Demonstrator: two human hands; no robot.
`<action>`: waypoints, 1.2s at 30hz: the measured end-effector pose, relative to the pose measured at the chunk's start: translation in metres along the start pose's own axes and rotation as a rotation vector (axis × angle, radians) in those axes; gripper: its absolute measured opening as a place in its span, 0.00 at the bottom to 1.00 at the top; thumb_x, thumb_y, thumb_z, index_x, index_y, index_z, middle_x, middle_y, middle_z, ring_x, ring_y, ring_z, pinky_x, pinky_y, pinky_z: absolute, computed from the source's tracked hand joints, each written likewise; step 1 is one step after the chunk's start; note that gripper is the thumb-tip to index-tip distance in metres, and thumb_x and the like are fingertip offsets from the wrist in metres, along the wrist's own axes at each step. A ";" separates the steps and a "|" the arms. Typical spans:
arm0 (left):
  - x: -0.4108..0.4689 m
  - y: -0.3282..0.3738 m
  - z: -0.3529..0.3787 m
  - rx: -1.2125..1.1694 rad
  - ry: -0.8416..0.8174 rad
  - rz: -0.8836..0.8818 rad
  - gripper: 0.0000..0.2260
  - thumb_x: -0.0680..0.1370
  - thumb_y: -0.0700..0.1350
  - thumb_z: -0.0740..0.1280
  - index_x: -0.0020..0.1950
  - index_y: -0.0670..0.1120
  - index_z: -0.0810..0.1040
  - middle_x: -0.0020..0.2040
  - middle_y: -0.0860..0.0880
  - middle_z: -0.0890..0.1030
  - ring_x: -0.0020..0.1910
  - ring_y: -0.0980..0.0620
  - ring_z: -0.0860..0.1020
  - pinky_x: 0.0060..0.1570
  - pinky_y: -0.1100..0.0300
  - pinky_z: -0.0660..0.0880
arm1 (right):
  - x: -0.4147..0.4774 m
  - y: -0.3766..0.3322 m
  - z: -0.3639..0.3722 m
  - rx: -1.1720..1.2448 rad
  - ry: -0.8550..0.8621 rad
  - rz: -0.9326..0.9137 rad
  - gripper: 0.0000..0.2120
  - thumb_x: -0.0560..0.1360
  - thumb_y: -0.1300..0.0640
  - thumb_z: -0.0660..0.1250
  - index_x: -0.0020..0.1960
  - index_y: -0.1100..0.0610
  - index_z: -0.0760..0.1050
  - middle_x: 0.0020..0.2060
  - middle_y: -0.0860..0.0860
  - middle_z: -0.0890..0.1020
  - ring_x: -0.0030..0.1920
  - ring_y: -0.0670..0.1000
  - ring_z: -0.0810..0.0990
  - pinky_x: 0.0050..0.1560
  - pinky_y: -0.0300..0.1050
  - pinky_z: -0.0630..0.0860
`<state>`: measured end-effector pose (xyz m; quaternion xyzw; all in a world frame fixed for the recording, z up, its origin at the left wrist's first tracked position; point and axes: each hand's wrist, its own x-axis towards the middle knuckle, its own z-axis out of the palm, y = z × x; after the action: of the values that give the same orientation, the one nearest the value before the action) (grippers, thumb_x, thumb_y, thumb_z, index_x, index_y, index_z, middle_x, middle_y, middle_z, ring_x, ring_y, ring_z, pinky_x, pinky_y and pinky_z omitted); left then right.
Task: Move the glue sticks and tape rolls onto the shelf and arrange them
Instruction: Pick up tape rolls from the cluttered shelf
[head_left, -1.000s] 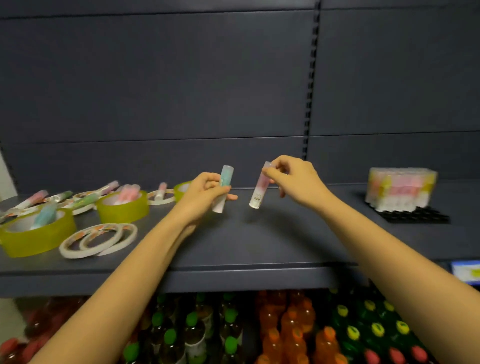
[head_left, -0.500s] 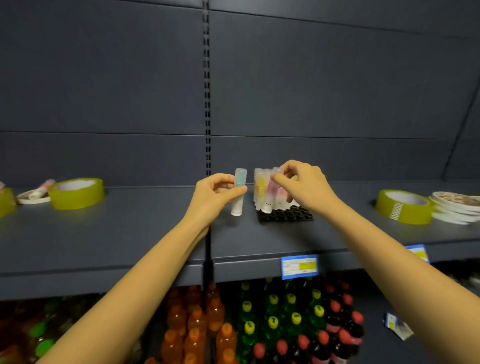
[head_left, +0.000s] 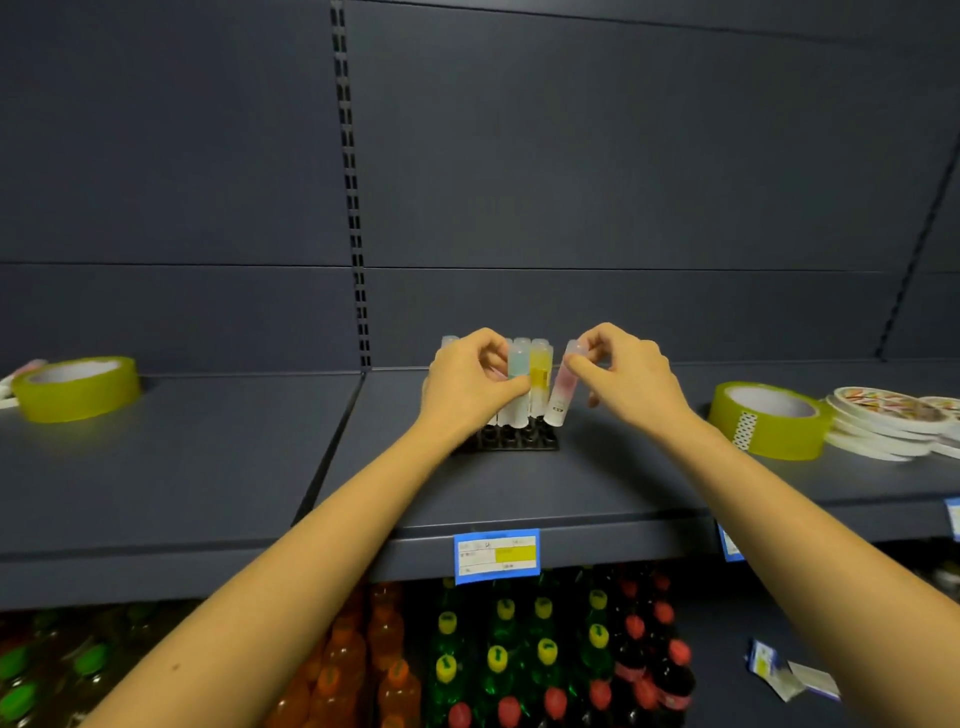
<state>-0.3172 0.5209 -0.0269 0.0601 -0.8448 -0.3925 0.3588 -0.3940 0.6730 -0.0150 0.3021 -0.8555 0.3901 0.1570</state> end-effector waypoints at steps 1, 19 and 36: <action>0.001 -0.001 0.003 0.026 0.004 0.017 0.09 0.67 0.42 0.74 0.44 0.48 0.77 0.37 0.54 0.80 0.35 0.57 0.77 0.46 0.51 0.79 | 0.002 0.002 0.000 -0.006 0.001 0.001 0.05 0.75 0.48 0.63 0.47 0.49 0.72 0.44 0.46 0.81 0.43 0.55 0.81 0.49 0.53 0.78; 0.010 -0.014 0.030 0.616 0.116 0.237 0.16 0.70 0.55 0.70 0.53 0.49 0.74 0.48 0.52 0.77 0.47 0.49 0.75 0.41 0.59 0.66 | 0.028 0.021 0.009 -0.032 -0.019 -0.034 0.08 0.75 0.48 0.63 0.50 0.50 0.73 0.44 0.45 0.81 0.42 0.54 0.81 0.48 0.50 0.77; 0.012 -0.018 0.023 1.010 0.084 0.488 0.13 0.73 0.45 0.65 0.57 0.45 0.79 0.48 0.45 0.77 0.46 0.44 0.74 0.43 0.53 0.69 | 0.028 0.025 0.027 -0.154 -0.014 -0.202 0.12 0.77 0.49 0.62 0.58 0.49 0.67 0.47 0.46 0.82 0.44 0.56 0.78 0.41 0.46 0.70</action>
<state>-0.3439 0.5184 -0.0428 0.0429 -0.9021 0.1578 0.3993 -0.4321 0.6541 -0.0326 0.3762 -0.8493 0.3033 0.2123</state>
